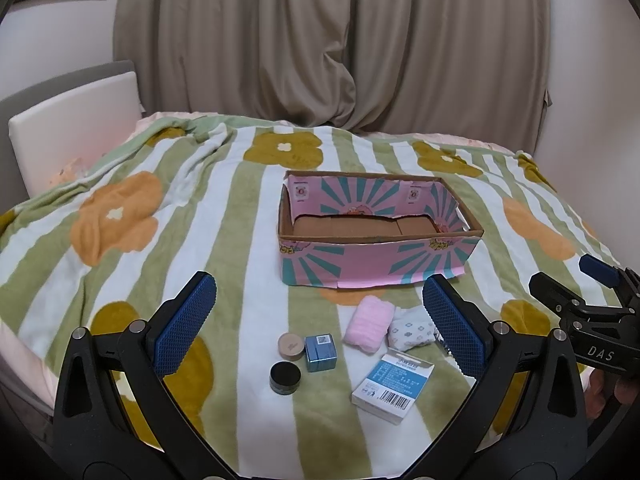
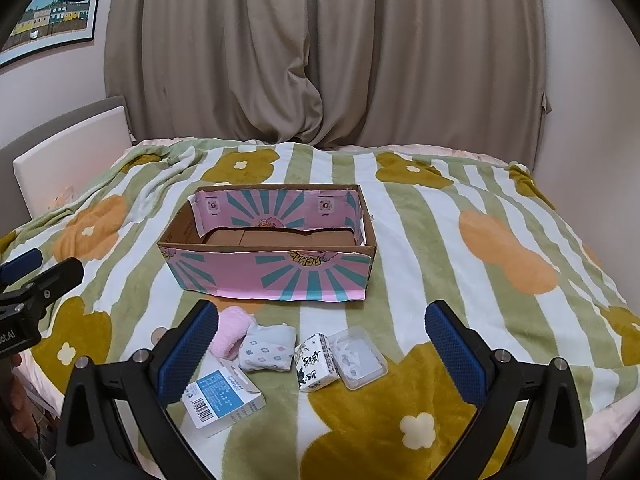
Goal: Organize objects
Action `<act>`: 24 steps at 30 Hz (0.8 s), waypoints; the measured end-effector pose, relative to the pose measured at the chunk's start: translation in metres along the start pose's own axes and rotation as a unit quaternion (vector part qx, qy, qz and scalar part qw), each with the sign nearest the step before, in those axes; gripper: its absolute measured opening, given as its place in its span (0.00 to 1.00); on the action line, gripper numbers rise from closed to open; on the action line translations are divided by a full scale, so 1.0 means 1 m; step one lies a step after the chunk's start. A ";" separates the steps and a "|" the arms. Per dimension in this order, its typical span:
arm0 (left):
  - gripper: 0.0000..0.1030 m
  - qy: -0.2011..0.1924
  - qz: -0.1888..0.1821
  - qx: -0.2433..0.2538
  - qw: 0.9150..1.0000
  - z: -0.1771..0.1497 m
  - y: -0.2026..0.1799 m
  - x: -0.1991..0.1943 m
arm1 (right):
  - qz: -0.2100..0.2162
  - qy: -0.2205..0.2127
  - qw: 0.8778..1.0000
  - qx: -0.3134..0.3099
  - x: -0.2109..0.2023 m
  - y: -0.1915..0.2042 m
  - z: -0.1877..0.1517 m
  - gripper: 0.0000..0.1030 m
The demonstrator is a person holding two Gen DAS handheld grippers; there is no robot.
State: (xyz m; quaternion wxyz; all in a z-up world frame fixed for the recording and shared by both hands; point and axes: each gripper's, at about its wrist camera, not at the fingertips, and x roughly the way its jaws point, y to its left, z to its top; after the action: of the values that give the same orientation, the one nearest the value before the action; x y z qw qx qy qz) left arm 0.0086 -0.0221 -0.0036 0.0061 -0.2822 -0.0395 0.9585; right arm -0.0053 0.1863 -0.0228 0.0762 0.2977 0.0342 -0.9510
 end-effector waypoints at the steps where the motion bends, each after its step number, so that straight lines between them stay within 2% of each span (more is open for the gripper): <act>1: 1.00 0.000 0.000 -0.001 1.000 0.000 0.001 -0.001 | 0.002 0.001 1.000 0.002 0.000 0.000 0.000 1.00; 13: 1.00 -0.019 0.022 -0.013 1.000 0.012 0.017 -0.013 | -0.001 -0.008 1.000 0.005 -0.007 -0.002 0.003 1.00; 24: 1.00 -0.025 0.023 -0.015 0.999 0.017 0.032 -0.020 | -0.002 -0.015 1.000 0.004 -0.011 -0.004 0.005 1.00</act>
State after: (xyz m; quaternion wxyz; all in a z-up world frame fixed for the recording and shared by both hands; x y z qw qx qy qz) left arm 0.0166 -0.0556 0.0188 -0.0207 -0.2589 -0.0475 0.9645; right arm 0.0004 0.1912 -0.0125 0.0737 0.2832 0.0298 -0.9558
